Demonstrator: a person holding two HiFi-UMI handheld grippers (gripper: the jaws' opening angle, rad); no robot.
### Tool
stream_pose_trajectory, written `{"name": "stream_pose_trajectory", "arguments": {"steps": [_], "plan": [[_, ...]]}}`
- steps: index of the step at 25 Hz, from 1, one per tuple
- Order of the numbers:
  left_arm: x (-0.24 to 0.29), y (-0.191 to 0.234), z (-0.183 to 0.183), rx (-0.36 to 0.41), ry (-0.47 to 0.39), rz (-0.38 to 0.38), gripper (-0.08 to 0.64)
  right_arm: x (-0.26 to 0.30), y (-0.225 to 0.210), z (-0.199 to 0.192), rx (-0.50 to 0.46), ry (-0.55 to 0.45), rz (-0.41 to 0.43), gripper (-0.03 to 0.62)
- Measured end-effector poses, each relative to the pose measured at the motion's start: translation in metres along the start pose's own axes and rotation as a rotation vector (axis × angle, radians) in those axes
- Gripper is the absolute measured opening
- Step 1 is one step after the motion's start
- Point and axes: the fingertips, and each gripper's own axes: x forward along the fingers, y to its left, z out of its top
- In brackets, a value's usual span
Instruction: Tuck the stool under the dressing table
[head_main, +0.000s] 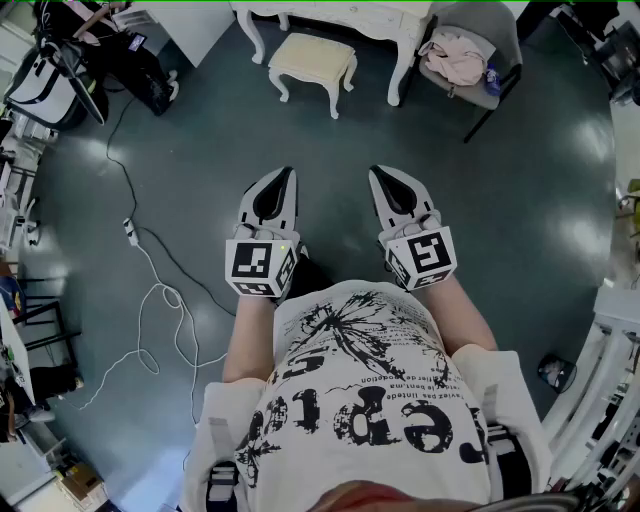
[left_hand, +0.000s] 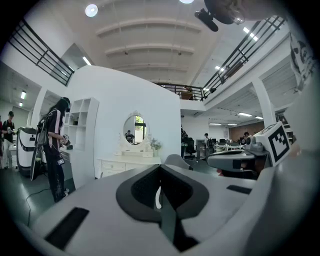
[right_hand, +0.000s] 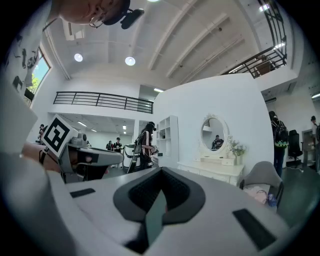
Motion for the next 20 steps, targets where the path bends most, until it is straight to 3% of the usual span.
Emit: {"name": "stream_pose_trajectory", "arguments": {"steps": [13,20], "plan": [[-0.002,0.022,-0.013,-0.056,0.022,0.007,0.020,0.018,0.004,-0.006,0.012,0.024,-0.015,0.017],[0.014,0.076,-0.031,-0.092,0.045,0.011,0.020,0.073,0.011,-0.023,0.030,0.061,-0.036,0.017]]}}
